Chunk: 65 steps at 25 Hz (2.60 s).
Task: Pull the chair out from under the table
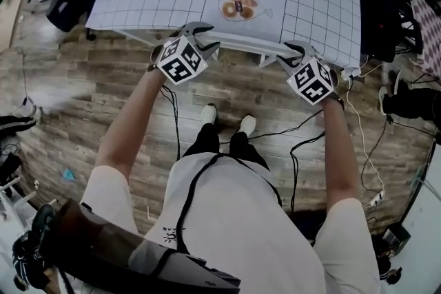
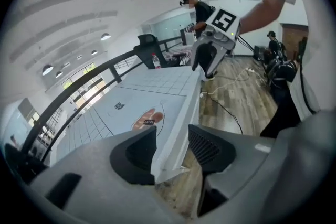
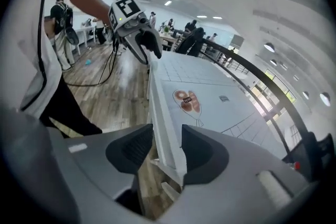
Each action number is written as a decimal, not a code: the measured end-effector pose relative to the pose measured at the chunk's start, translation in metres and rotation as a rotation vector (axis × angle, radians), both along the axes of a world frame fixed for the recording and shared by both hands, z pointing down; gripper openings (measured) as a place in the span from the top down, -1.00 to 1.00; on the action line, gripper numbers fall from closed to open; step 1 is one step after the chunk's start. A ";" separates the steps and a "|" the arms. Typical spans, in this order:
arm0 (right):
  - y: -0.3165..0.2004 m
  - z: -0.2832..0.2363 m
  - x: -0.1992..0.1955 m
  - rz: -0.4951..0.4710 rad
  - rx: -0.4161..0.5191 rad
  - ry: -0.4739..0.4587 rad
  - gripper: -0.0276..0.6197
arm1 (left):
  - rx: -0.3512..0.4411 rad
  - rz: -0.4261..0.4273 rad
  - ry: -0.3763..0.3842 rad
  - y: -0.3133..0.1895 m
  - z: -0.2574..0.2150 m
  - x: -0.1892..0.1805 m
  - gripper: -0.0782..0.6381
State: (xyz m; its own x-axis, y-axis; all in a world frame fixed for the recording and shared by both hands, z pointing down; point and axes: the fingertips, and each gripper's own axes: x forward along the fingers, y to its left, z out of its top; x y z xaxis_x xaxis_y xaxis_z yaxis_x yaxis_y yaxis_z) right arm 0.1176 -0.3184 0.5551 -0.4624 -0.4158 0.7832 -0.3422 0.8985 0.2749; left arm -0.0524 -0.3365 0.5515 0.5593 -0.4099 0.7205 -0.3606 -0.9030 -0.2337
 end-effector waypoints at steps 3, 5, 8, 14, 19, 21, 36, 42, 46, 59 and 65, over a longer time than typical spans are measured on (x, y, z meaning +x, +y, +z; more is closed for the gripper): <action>-0.010 0.015 0.001 -0.070 -0.006 0.096 0.29 | -0.001 0.110 -0.128 -0.004 0.019 0.003 0.11; -0.016 0.025 0.000 -0.118 -0.024 0.150 0.25 | -0.010 0.182 -0.211 -0.006 0.034 0.005 0.09; -0.021 0.044 -0.003 -0.191 -0.049 0.238 0.24 | -0.026 0.276 -0.329 -0.008 0.057 0.007 0.09; -0.022 0.076 -0.012 -0.283 -0.140 0.341 0.25 | -0.068 0.425 -0.498 -0.008 0.093 0.008 0.09; -0.022 0.094 -0.011 -0.303 -0.156 0.379 0.46 | -0.079 0.467 -0.549 -0.012 0.110 0.007 0.28; -0.025 0.097 -0.010 -0.292 -0.151 0.380 0.57 | -0.072 0.456 -0.547 -0.016 0.113 0.007 0.38; -0.011 0.096 -0.013 -0.230 -0.272 0.328 0.66 | -0.183 0.399 -0.465 -0.002 0.108 0.005 0.55; 0.027 0.092 -0.020 -0.235 -0.293 0.322 0.66 | -0.205 0.402 -0.455 0.036 0.105 0.000 0.55; 0.062 0.091 -0.023 -0.250 -0.321 0.322 0.66 | -0.226 0.399 -0.434 0.074 0.101 -0.004 0.55; 0.201 0.091 -0.044 -0.252 -0.381 0.304 0.65 | -0.271 0.432 -0.421 0.210 0.093 -0.025 0.55; 0.257 0.089 -0.055 -0.248 -0.409 0.310 0.64 | -0.304 0.454 -0.422 0.266 0.090 -0.037 0.55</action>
State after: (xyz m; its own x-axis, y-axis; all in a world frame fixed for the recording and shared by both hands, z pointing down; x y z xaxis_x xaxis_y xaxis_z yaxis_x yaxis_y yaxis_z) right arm 0.0622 -0.0610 0.6443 -0.2306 0.0410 0.9722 -0.0666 0.9961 -0.0578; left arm -0.0895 -0.0710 0.6414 0.2738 0.0532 0.9603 0.1350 -0.9907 0.0163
